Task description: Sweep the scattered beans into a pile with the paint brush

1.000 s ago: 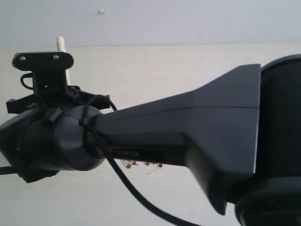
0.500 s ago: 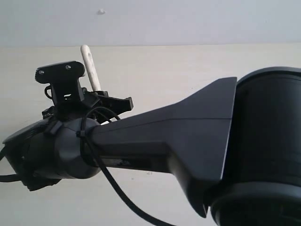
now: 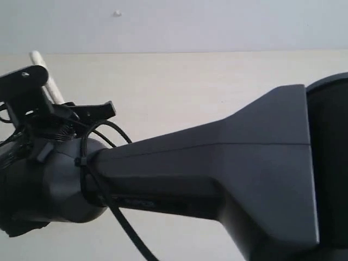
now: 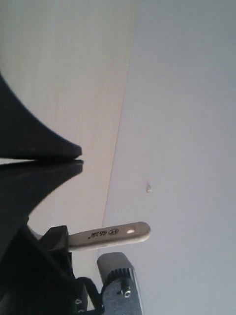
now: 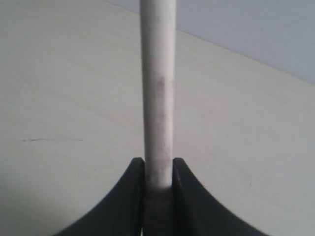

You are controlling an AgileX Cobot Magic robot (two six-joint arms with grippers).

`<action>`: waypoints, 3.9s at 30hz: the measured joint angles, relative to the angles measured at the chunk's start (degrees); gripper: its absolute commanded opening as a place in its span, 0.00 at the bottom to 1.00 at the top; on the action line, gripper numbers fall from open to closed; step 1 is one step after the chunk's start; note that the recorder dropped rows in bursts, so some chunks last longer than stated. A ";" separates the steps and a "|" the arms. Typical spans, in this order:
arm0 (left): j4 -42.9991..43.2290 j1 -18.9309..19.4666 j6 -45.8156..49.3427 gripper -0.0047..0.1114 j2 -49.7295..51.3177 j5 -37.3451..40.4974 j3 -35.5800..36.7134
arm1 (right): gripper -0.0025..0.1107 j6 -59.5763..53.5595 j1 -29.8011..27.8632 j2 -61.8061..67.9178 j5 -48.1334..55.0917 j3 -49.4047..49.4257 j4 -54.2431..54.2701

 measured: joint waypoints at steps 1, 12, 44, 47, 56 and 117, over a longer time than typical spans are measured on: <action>0.00 0.00 0.00 0.04 0.00 0.00 0.00 | 0.02 -1.27 0.58 -0.30 0.00 0.00 -0.77; 0.00 0.00 0.00 0.04 0.00 0.00 0.00 | 0.02 23.38 -1.05 -10.54 -6.16 24.23 -20.97; 0.00 0.00 0.00 0.04 0.00 0.00 0.00 | 0.02 26.61 -1.47 -10.14 -0.21 27.33 -16.32; 0.00 0.00 0.00 0.04 0.00 0.00 0.00 | 0.02 26.45 -1.35 -10.48 -1.15 27.33 -16.20; 0.00 0.00 0.00 0.04 0.00 0.00 0.00 | 0.02 17.11 4.48 -18.86 -5.62 27.33 -19.97; 0.00 0.00 0.00 0.04 0.00 0.00 0.00 | 0.02 -16.88 -37.51 -58.00 -52.34 50.31 -23.72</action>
